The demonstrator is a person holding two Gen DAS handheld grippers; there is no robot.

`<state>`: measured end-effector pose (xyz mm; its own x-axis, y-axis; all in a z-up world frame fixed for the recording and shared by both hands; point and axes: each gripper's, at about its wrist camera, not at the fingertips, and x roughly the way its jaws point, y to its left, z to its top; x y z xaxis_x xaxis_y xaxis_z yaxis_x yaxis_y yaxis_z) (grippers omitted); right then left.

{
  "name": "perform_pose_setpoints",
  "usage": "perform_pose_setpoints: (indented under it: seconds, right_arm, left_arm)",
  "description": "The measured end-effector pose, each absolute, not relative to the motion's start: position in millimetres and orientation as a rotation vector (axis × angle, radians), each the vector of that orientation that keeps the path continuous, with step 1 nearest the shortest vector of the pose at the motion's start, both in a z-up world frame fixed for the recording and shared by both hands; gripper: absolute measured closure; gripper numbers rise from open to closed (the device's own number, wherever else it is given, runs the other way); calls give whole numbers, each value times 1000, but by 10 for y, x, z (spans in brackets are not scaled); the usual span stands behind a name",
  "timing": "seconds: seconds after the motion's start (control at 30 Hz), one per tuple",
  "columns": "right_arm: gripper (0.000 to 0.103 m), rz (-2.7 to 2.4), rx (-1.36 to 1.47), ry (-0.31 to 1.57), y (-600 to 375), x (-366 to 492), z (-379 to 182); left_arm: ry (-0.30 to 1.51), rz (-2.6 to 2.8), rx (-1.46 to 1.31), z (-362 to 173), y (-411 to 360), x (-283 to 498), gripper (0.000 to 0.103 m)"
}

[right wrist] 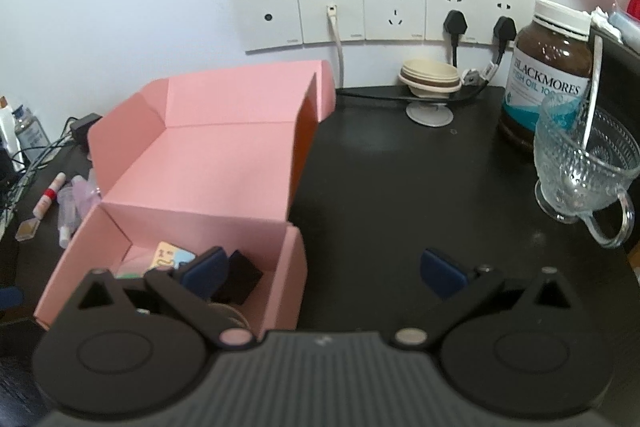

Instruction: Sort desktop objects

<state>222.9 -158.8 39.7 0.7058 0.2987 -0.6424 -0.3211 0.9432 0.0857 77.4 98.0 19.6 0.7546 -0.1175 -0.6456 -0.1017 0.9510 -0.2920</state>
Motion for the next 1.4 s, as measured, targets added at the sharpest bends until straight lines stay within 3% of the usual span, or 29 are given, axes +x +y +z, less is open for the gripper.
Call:
perform_pose_setpoints:
  seconds: [0.53,0.87,1.4]
  right_arm:
    - [1,382,-42,701,-1508,1996,387]
    - [1,411,-49,724,-1500,2045,316]
    - [1,443,-84,713,-1486,2210,339]
  left_arm:
    - [731,158,-277,54,1443,906,0]
    - [644,297,-249,65,1719,1229,8]
    - [686,406,-183,-123,1804,1592,11]
